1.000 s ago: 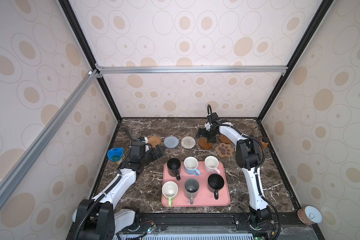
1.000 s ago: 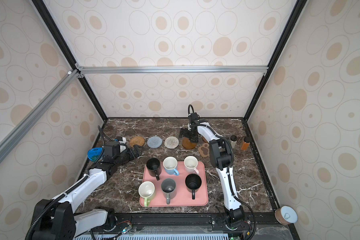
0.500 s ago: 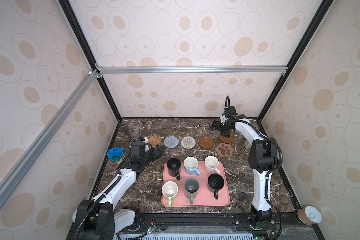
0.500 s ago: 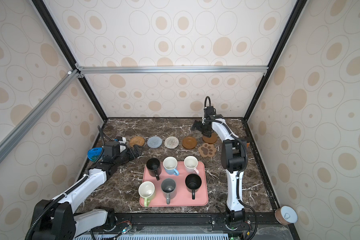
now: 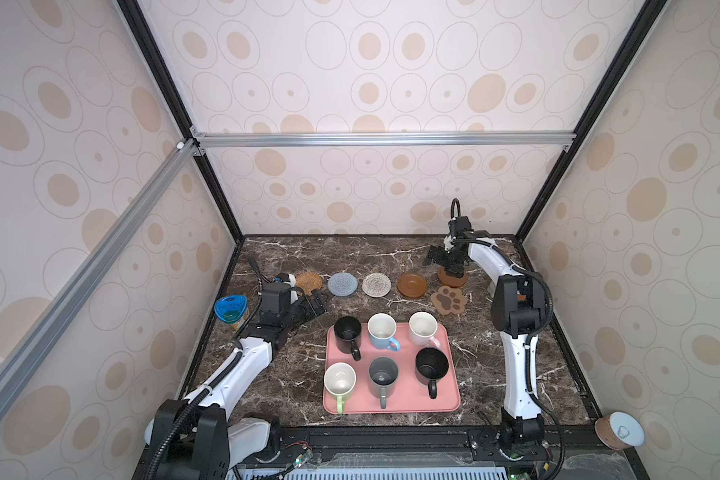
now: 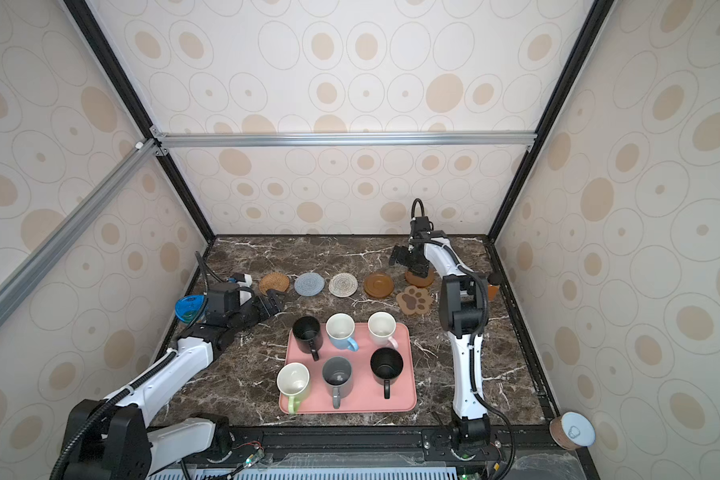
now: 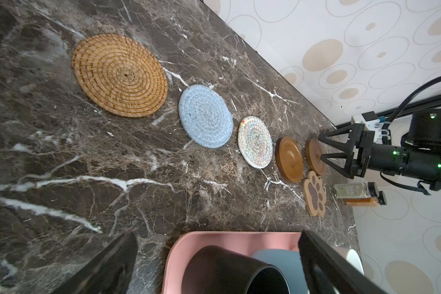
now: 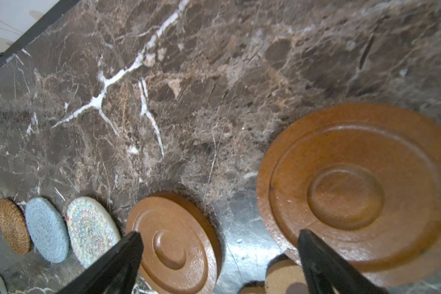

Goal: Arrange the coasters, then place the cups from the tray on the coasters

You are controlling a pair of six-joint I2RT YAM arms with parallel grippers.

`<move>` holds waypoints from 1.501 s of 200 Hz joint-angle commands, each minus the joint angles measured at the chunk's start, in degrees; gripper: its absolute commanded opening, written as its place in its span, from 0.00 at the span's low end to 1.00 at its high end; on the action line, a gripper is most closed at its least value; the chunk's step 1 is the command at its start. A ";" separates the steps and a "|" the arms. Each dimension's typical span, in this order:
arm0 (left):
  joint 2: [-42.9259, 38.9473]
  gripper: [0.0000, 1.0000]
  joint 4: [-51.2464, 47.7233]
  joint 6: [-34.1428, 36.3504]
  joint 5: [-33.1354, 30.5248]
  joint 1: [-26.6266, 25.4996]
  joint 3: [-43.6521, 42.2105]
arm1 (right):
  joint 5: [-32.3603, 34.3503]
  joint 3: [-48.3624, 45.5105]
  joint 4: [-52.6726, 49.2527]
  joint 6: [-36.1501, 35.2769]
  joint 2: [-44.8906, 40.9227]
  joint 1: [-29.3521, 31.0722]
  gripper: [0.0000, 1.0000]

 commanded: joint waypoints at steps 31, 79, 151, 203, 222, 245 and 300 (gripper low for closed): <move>-1.11 1.00 0.49 -0.65 0.14 0.47 0.59 | 0.25 0.99 -5.02 -2.40 2.62 -0.14 0.99; -0.87 1.00 0.66 -0.74 0.03 0.45 0.20 | -1.61 -7.32 -2.18 -4.36 -3.56 0.13 0.99; -0.27 1.00 1.38 -1.33 0.51 0.36 0.02 | -10.67 -18.96 7.22 0.91 -11.42 0.19 0.99; -0.51 1.00 1.19 -1.08 0.30 0.32 -0.12 | -11.81 -23.62 11.10 3.74 -13.00 0.77 0.99; -0.42 1.00 1.69 -1.31 0.44 0.35 -0.44 | -11.80 -24.90 11.23 3.41 -13.06 1.37 0.99; -0.26 1.00 1.92 -1.49 0.77 0.36 -0.62 | -11.41 -25.93 10.75 3.35 -12.23 1.33 0.99; -1.04 1.00 1.77 -1.43 0.47 0.31 -1.01 | -6.24 -30.21 6.39 0.21 -15.98 1.42 0.99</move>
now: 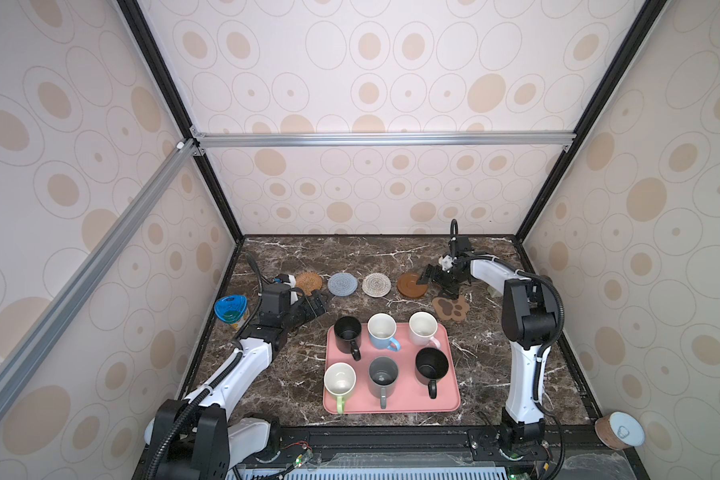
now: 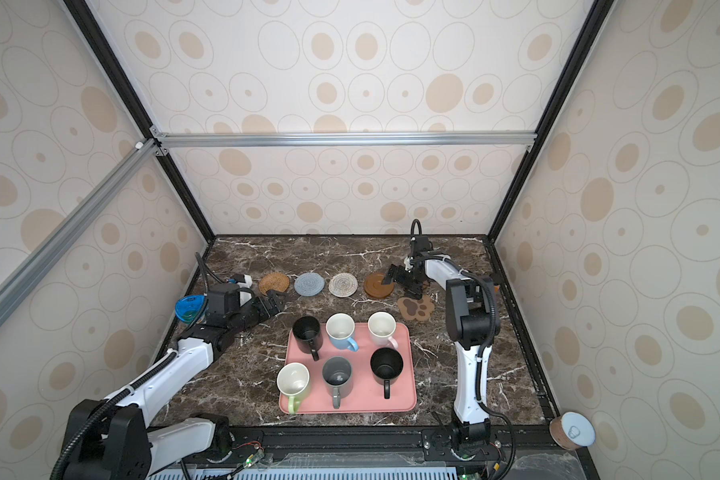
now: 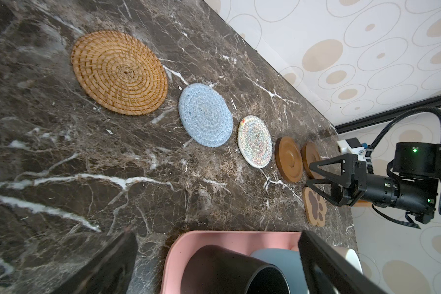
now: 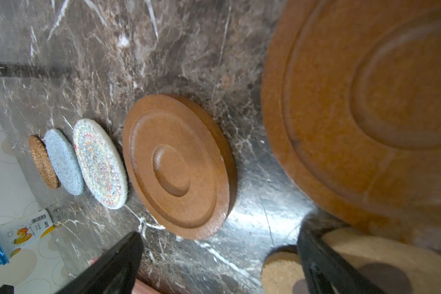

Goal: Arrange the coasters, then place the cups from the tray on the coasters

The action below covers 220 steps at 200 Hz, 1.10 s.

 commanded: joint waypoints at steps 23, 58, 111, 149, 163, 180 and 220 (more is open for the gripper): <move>-0.80 1.00 0.98 -0.90 0.53 0.32 -0.21 | 6.70 -3.94 -7.02 -4.40 -5.21 0.15 0.99; -1.08 1.00 1.03 -1.00 0.45 0.28 -0.32 | 10.55 -4.93 -10.97 -6.90 -7.09 -0.33 0.99; -0.83 1.00 1.03 -0.95 0.54 0.28 -0.17 | 6.82 -1.46 -8.62 -6.08 -7.57 -1.60 0.99; -0.99 1.00 0.61 -0.69 0.56 0.28 0.44 | 3.77 7.08 -4.48 -2.68 -1.81 -1.79 0.99; -1.32 1.00 0.24 -0.51 0.36 0.29 0.42 | 3.54 10.45 -3.41 -1.66 0.92 -1.79 0.99; -1.74 1.00 -0.09 -0.44 0.05 0.29 0.28 | 3.88 15.19 -3.75 -1.08 4.78 -1.86 0.99; -2.58 1.00 -0.34 -0.60 -0.37 0.32 -0.13 | 4.35 25.57 -9.12 -1.69 12.99 -1.91 0.99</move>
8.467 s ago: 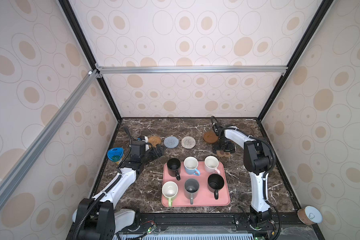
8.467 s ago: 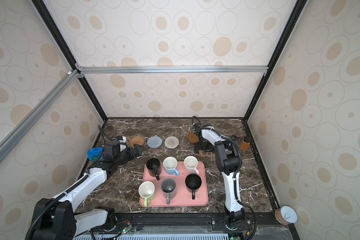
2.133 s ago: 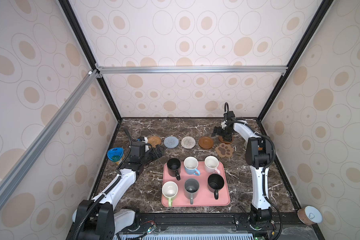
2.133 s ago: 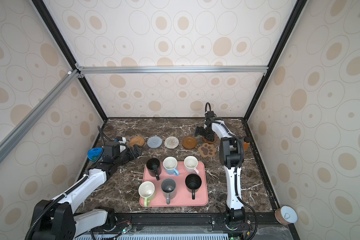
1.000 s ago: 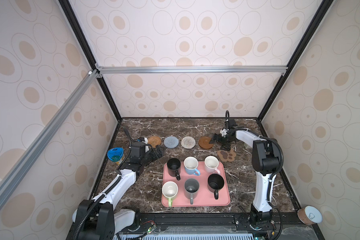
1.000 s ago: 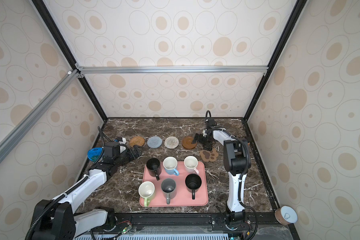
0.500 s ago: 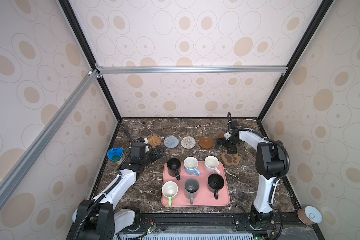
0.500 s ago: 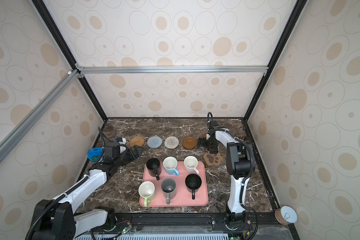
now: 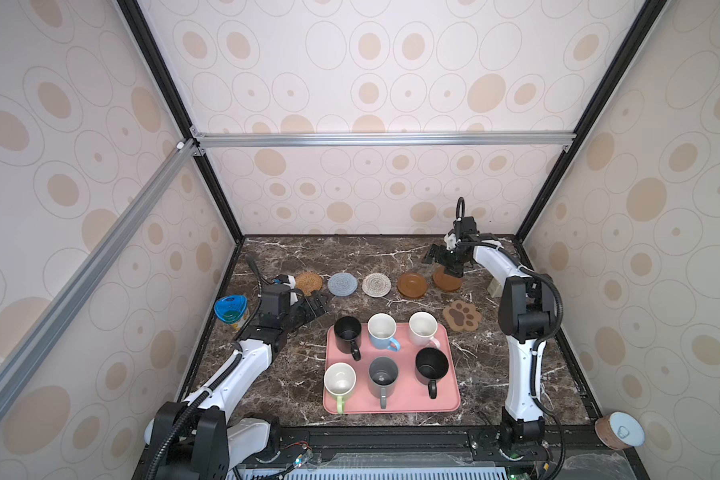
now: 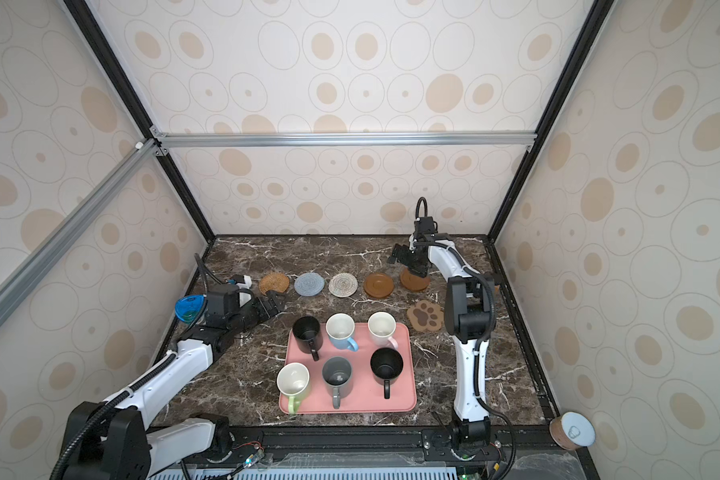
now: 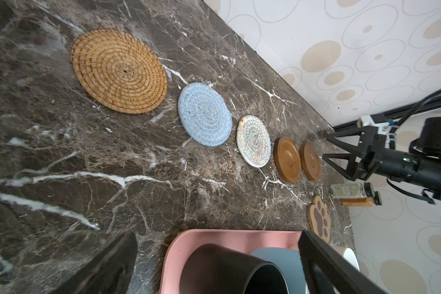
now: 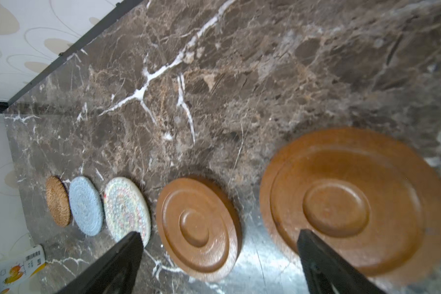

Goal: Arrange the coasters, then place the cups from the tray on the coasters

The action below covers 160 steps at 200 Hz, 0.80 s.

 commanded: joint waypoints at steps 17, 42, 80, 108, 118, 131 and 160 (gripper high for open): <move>-1.59 1.00 -0.51 -0.11 -0.73 0.33 0.19 | 0.95 4.48 -5.09 0.29 4.55 -0.24 0.99; -1.19 1.00 -0.49 -0.10 -0.71 0.30 0.28 | 1.94 2.81 -5.13 -0.35 4.21 -0.27 0.99; -0.37 1.00 -0.59 -0.09 -0.63 0.30 0.81 | 0.99 0.56 -7.78 -2.22 4.37 -0.14 0.99; 0.77 1.00 -2.20 0.81 -0.67 0.27 2.47 | -0.05 -3.42 -8.10 -3.82 3.43 -0.15 0.99; 1.10 1.00 -2.76 1.03 -0.88 0.32 2.93 | -0.46 -5.20 -7.78 -4.39 2.70 -0.11 0.99; 1.40 1.00 -2.64 0.93 -1.00 0.27 3.11 | -0.92 -7.91 -7.10 -4.95 1.48 -0.11 0.99; 2.09 1.00 -1.88 0.03 -1.10 0.29 3.22 | -1.21 -12.29 -6.43 -6.30 -1.37 -0.10 0.99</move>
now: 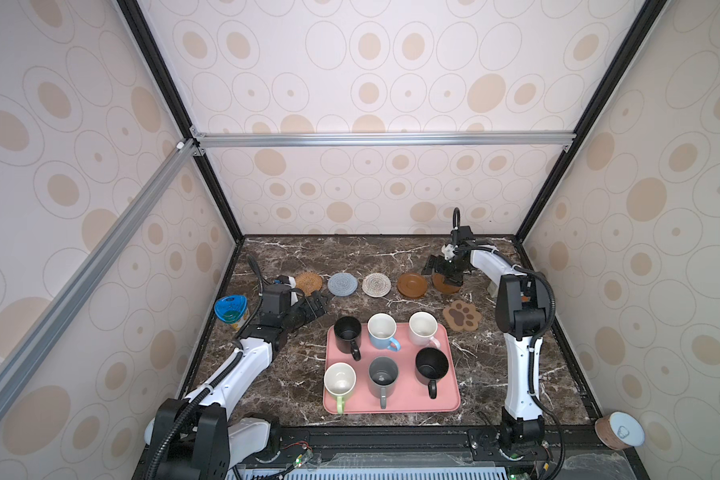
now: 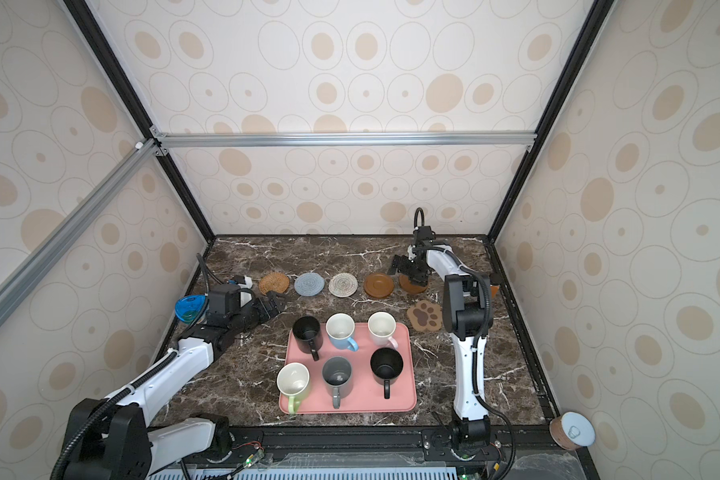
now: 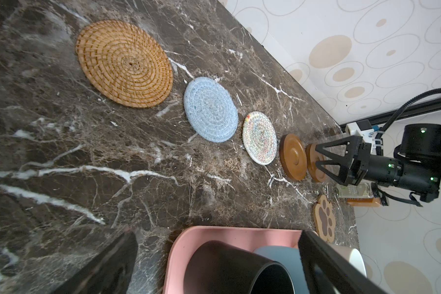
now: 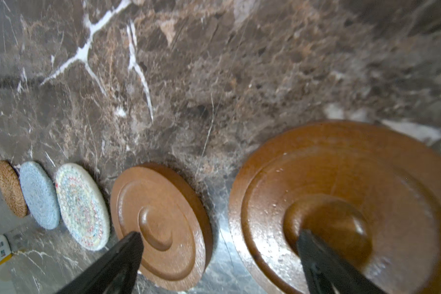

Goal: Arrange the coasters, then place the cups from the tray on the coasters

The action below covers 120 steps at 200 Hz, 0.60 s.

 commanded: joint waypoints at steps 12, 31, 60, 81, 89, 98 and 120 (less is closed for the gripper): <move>0.73 1.00 0.04 -0.26 -0.55 0.27 2.62 | -0.80 -5.79 -5.36 -2.04 -0.83 0.11 0.99; 1.09 1.00 -0.05 -0.26 -0.47 0.29 2.91 | -0.78 -6.46 -5.14 -2.37 -1.47 0.16 0.99; 1.01 1.00 -0.32 -0.09 -0.58 0.27 3.29 | -0.80 -5.94 -4.86 -1.77 -0.69 0.12 0.99; 0.83 1.00 -0.37 0.00 -0.64 0.27 3.11 | -0.82 -5.28 -4.70 -0.81 -0.29 0.11 0.99; 0.75 1.00 -0.41 0.08 -0.69 0.27 3.12 | -0.82 -5.19 -4.53 -0.51 -0.69 0.11 0.99; 0.74 1.00 -0.34 0.17 -0.70 0.27 3.08 | -0.75 -5.23 -4.25 -0.34 -1.43 0.12 0.99; 0.92 1.00 -0.15 0.36 -0.64 0.27 3.03 | -0.36 -4.39 -4.70 -0.57 -4.14 0.11 0.99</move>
